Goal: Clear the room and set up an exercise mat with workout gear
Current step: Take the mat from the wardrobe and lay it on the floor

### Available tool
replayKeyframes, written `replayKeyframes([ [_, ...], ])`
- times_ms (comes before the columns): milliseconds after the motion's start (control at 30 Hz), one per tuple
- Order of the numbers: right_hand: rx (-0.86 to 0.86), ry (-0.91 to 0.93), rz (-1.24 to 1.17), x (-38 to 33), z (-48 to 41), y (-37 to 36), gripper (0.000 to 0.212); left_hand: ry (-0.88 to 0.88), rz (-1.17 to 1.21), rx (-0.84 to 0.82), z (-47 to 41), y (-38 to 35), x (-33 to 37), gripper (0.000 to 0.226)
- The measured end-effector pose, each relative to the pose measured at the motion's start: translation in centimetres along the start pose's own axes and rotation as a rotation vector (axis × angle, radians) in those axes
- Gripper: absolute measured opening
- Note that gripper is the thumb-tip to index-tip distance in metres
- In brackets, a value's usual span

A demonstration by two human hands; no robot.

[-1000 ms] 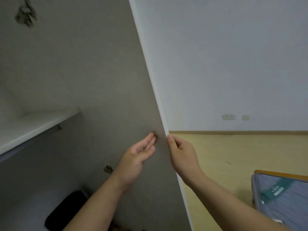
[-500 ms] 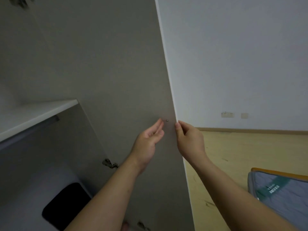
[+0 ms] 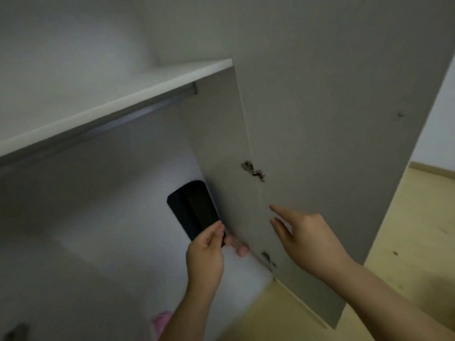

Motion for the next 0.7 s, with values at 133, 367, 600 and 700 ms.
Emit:
replayKeyframes([
  [133,-0.182,0.049,-0.069,-2.3,0.0,-6.1,0.023,-0.001,-0.13,0.095,0.4,4.7,-1.5,0.025],
  [367,-0.353,0.09,-0.12,-3.9,0.6,-14.2,0.037,-0.011,-0.261,0.129,-1.3,9.0,-4.3,0.029],
  [600,-0.39,0.042,-0.147,-2.6,-2.8,-19.4,0.037,0.025,-0.365,0.103,-6.1,9.6,-8.6,0.028],
  [700,-0.393,-0.002,-0.17,-0.4,-6.4,-23.7,0.025,0.081,-0.296,0.123,-9.8,9.5,-12.0,0.022],
])
Point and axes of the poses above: each hand's wrist, its own z-axis away from the middle knuckle, its own y-axis out of the back of the hand, x = y × z, the point moved 8 cm from there along -z, towards the middle knuckle
